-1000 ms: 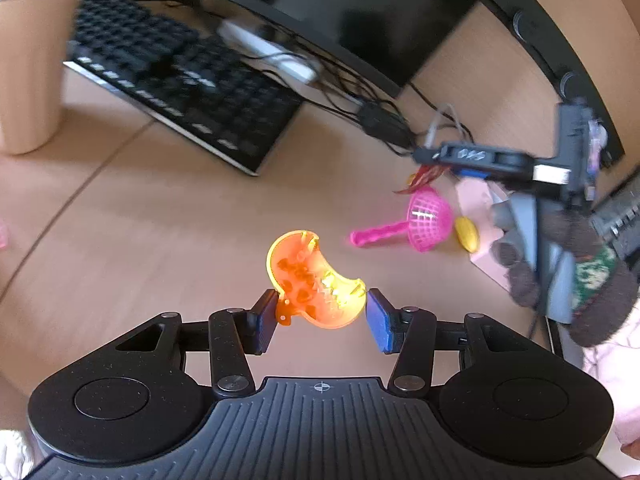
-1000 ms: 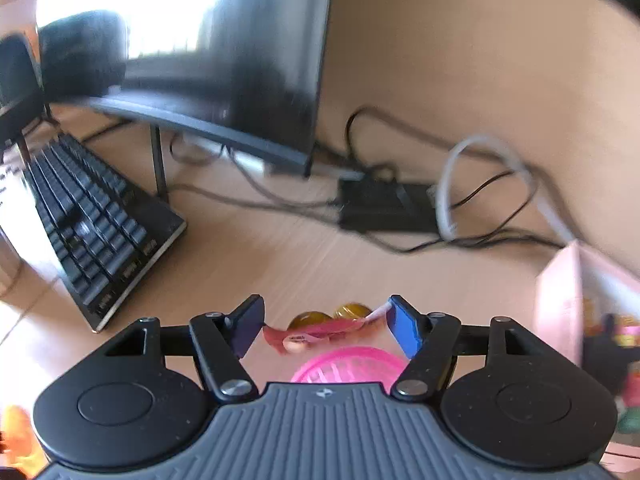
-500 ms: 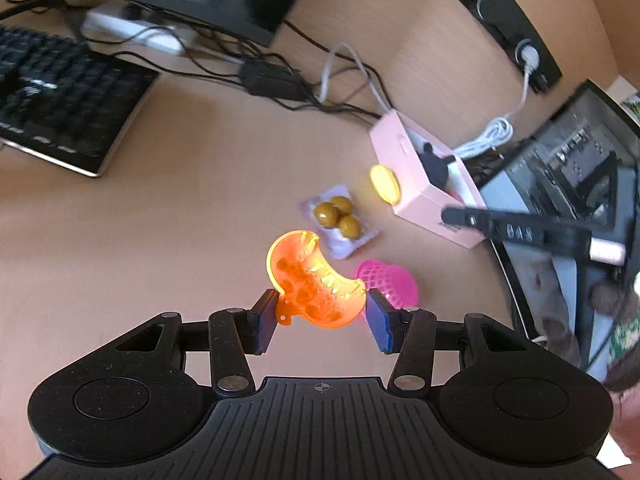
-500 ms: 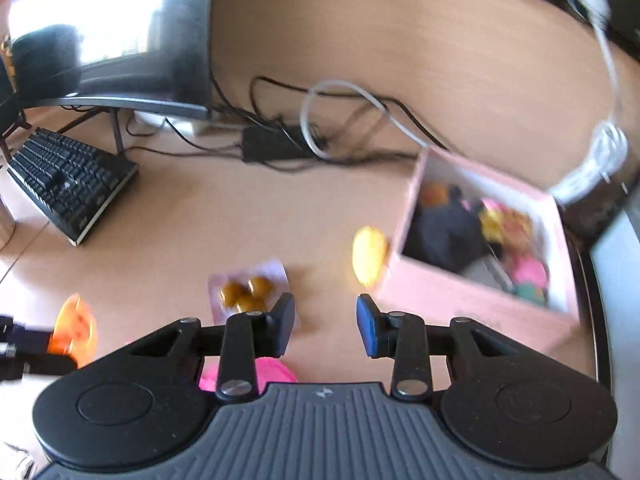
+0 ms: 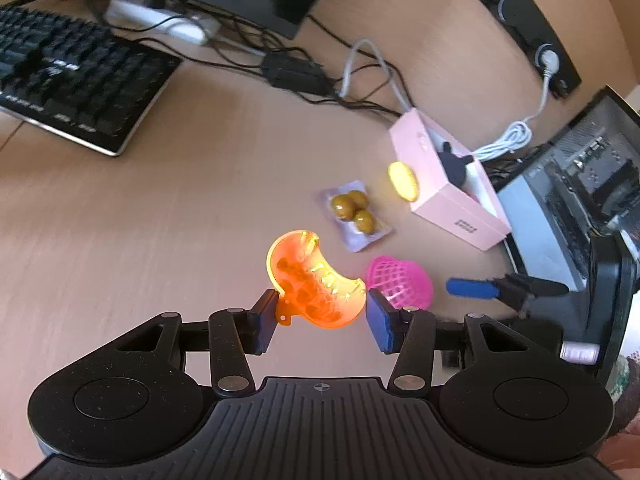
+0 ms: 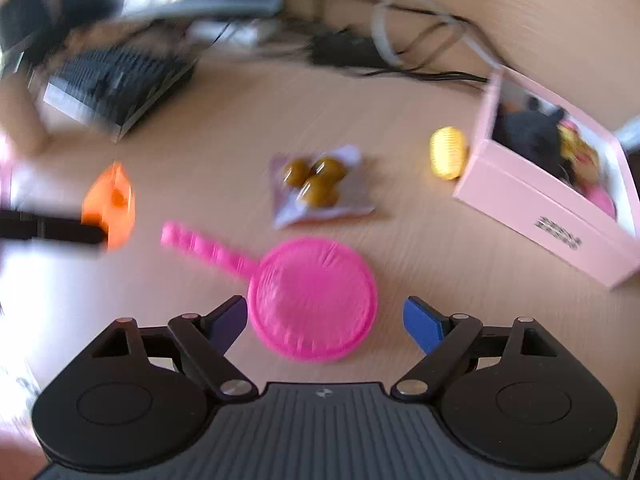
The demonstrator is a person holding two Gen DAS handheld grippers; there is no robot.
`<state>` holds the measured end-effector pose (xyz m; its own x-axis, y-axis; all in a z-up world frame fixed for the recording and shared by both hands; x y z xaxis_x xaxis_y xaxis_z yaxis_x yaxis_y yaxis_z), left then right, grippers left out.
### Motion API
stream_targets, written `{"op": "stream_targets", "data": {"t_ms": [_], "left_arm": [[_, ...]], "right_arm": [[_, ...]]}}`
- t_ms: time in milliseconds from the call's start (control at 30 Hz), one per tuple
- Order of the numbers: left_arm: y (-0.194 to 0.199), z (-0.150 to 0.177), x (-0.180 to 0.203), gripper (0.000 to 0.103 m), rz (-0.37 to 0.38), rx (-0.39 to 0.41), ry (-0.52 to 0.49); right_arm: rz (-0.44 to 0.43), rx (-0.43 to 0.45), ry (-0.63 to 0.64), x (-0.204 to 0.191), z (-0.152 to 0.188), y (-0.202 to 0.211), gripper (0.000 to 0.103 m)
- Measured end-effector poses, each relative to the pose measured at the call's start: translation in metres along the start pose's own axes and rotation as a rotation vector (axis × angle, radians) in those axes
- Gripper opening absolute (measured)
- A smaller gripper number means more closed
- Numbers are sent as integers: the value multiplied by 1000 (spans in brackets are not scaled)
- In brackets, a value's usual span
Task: Organize objects
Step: 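Grasp the pink strainer by its rim with the right tool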
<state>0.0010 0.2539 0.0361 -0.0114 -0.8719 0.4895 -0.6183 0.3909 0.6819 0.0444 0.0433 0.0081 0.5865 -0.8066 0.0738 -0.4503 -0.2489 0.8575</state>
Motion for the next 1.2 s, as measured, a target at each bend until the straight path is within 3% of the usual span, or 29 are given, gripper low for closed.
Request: {"op": "stream_targets", "data": {"t_ms": [100, 200, 233, 267, 400, 467, 700, 767, 833, 867, 1000, 1200], "left_arm": [[3, -2, -4, 52, -11, 18, 19], [3, -5, -1, 52, -10, 38, 29], [2, -5, 1, 52, -9, 40, 29], [1, -5, 3, 52, -9, 39, 26], [-4, -2, 13, 52, -28, 16, -5], [-5, 1, 18, 52, -53, 3, -26], [0, 6, 45, 52, -130, -19, -159], [1, 6, 53, 52, -122, -20, -189], [2, 6, 61, 52, -109, -22, -216], [1, 6, 64, 52, -98, -24, -226], [-7, 10, 70, 52, -64, -50, -239], [-29, 17, 75, 52, 9, -126, -241]], "right_arm": [[193, 35, 136, 11, 12, -2, 86], [441, 54, 136, 44, 15, -3, 86], [472, 59, 111, 52, 15, -2, 86], [451, 63, 62, 59, 14, 2, 86], [136, 81, -183, 61, 4, 13, 103], [76, 80, -223, 53, 0, 8, 103], [101, 4, -483, 58, -8, -34, 103], [104, 8, -461, 55, -11, -36, 100], [103, 21, -414, 50, -12, -33, 83], [99, 22, -390, 48, -12, -31, 81], [93, 27, -335, 44, -3, -20, 81], [150, 65, -256, 53, 21, 20, 81]]}}
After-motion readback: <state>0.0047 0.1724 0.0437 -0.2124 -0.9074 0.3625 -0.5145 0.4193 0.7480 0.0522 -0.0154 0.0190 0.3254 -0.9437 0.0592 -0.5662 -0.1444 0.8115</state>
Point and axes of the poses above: each gripper's, at about its wrist camera, not at the fingertips, and y roughly against the way its jaws point, x to its right, z to its underside, the point moved 4 cm from there along -y, roughly the way its jaws point, and after that the axes turned 3 degrees about -y, right-handed, at the moved point
